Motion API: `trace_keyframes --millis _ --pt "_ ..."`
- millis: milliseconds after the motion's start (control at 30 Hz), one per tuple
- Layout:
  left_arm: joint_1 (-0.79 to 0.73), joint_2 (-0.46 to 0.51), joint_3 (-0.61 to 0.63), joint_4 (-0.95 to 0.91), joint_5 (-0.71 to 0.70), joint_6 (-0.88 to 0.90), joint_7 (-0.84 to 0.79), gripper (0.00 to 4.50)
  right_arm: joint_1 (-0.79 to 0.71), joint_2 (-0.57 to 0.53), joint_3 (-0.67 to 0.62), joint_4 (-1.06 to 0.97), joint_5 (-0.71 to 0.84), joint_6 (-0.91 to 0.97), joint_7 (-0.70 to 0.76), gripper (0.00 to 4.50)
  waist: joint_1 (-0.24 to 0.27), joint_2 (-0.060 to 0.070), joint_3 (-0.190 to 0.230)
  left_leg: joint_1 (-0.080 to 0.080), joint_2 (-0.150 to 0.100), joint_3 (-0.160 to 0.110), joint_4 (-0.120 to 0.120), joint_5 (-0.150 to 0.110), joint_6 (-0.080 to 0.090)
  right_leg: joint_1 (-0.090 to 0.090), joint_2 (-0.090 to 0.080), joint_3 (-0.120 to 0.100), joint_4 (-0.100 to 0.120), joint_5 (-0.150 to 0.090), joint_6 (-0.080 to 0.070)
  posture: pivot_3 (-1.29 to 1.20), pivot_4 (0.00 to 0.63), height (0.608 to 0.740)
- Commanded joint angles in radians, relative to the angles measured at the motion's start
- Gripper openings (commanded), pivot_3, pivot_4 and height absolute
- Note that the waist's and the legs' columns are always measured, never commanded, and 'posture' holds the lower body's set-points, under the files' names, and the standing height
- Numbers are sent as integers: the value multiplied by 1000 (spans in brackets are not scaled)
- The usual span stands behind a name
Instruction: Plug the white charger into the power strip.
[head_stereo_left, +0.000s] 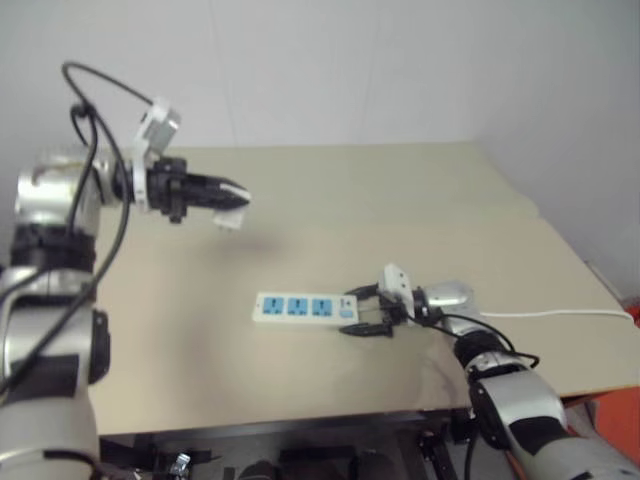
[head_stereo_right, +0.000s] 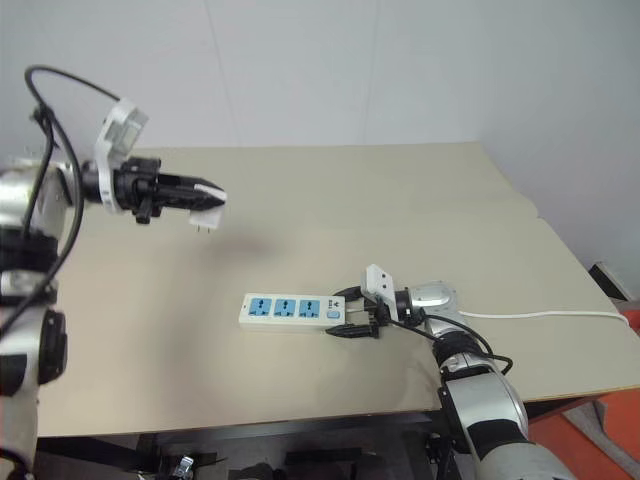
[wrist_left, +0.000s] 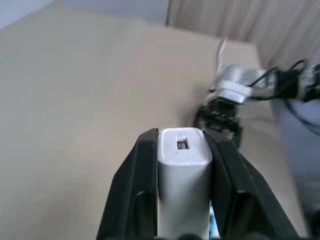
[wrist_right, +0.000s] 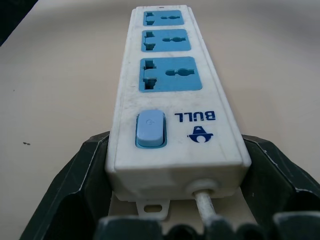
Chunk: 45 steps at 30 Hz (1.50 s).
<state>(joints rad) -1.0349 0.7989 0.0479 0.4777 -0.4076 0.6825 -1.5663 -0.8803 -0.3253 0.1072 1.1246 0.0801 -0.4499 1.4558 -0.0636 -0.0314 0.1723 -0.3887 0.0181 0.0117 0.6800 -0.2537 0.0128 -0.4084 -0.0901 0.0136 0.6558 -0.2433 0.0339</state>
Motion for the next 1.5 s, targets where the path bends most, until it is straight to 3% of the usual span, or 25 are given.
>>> trace_keyframes --millis 33,167,300,967,1500 --pt "145 -41 129 -259 -156 94 103 1023 20 4 44 39 -60 -5 31 3416 1 0 0 0 0 0 0 0 0 0 0 0 0 0 0 0 150 740" --pt "393 -148 191 -483 -227 44 224 1023 25 9 45 42 -66 -9 26 3416 3 0 -1 3 0 -1 -1 0 0 2 -1 1 0 0 0 0 150 740" --pt "483 -198 171 -508 -241 -53 210 1023 39 18 44 30 -60 -8 30 3416 5 0 -1 4 0 -1 -1 -1 -2 3 0 0 -1 0 -1 0 150 740" --pt "325 -362 -19 -41 -133 -389 -10 1023 75 25 51 -26 -55 20 45 3416 -3 -1 -3 6 0 1 -2 -1 -2 6 1 0 -8 0 -1 0 150 740" --pt "324 -429 -28 98 -75 -510 -21 1023 94 30 51 -66 -50 43 38 3416 -3 -1 -3 6 0 1 -2 -1 -1 5 1 0 -8 0 -1 0 150 740"
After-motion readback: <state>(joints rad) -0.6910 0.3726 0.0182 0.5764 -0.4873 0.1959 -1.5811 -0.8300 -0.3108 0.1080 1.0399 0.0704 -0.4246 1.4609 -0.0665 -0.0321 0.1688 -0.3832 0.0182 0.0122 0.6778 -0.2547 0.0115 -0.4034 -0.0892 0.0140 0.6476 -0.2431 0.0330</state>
